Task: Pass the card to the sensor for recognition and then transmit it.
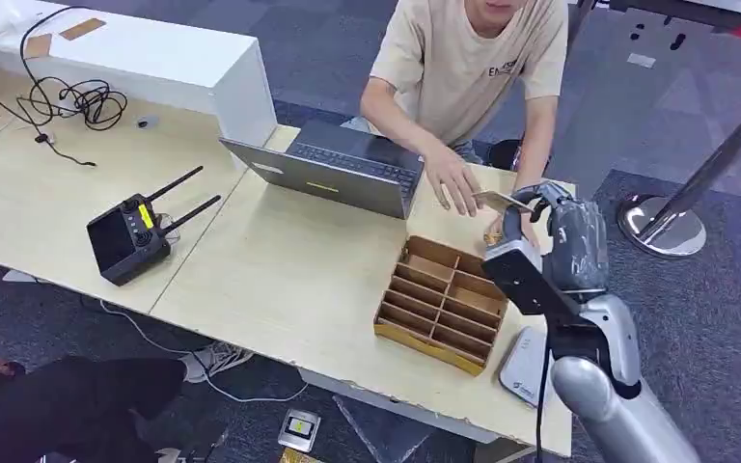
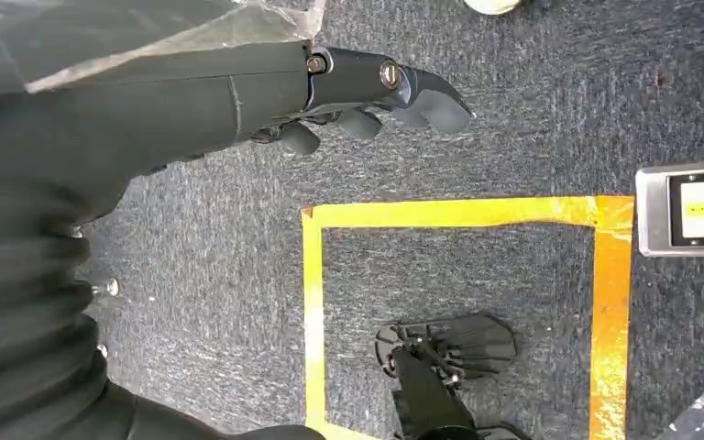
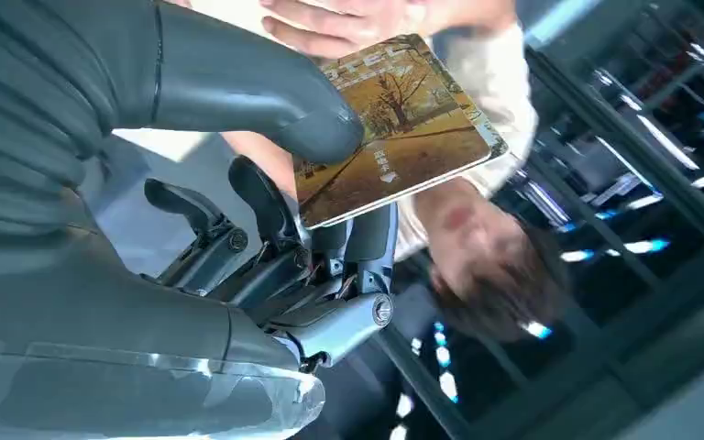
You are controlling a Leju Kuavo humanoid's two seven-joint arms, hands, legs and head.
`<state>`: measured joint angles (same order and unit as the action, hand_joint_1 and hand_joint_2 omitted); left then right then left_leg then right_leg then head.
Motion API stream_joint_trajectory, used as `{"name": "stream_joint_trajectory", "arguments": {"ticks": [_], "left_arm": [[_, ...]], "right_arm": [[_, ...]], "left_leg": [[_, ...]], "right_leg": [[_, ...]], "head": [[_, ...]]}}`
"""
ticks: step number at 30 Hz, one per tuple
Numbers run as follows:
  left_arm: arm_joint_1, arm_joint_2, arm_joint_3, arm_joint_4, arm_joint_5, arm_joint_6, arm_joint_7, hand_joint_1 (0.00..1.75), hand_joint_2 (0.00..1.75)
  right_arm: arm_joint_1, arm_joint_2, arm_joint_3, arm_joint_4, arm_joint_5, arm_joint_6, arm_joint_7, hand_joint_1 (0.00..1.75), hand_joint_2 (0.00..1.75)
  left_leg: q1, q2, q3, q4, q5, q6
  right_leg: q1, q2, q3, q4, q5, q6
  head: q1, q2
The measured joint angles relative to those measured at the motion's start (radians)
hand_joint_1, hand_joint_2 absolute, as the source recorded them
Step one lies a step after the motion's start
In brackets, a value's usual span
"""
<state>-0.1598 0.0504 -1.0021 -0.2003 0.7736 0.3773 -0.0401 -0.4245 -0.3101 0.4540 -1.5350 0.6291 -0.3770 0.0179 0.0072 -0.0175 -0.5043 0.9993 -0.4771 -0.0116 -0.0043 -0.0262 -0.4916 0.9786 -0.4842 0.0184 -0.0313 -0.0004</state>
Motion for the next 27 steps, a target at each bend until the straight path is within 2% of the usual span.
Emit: {"name": "stream_joint_trajectory", "arguments": {"ticks": [9,10,16,22,27], "left_arm": [[-0.022,-0.004,-0.001,0.0,-0.032,-0.014,0.018,0.0,1.75],[-0.025,-0.005,-0.002,0.0,-0.035,-0.018,0.018,0.0,0.0],[-0.041,-0.013,-0.006,-0.001,-0.054,-0.029,0.035,0.0,0.0],[-0.056,-0.022,-0.01,-0.002,-0.066,-0.034,0.037,0.0,0.0],[-0.064,-0.027,-0.016,-0.002,-0.073,-0.037,0.05,0.0,0.0]], "right_arm": [[-0.201,0.0,0.021,0.009,0.009,0.086,-0.018,1.75,1.75],[-0.224,0.001,0.026,0.019,0.019,0.089,-0.02,1.75,1.75],[-0.359,0.013,0.068,0.131,0.091,0.1,-0.034,1.75,1.75],[-0.481,0.045,0.114,0.329,0.124,0.09,-0.064,1.75,1.75],[-0.541,0.069,0.152,0.502,0.159,0.098,-0.072,1.75,1.75]], "left_leg": [[0.0,0.0,-0.001,0.0,0.001,0.0],[0.0,0.0,-0.001,0.0,0.001,0.0],[0.0,0.0,-0.002,0.0,0.001,0.001],[0.0,-0.001,-0.002,0.0,0.001,0.0],[0.0,-0.002,-0.003,0.0,0.001,0.0]], "right_leg": [[0.0,0.0,0.0,0.0,0.001,0.0],[0.0,0.0,0.0,0.0,0.001,0.0],[0.0,0.0,0.0,0.0,0.001,0.0],[0.0,0.0,-0.001,0.0,0.001,0.0],[0.0,0.0,-0.001,0.0,0.001,0.0]], "head": [[0.0,0.0],[0.0,0.0],[0.001,0.0],[0.0,0.0],[0.0,0.0]]}}
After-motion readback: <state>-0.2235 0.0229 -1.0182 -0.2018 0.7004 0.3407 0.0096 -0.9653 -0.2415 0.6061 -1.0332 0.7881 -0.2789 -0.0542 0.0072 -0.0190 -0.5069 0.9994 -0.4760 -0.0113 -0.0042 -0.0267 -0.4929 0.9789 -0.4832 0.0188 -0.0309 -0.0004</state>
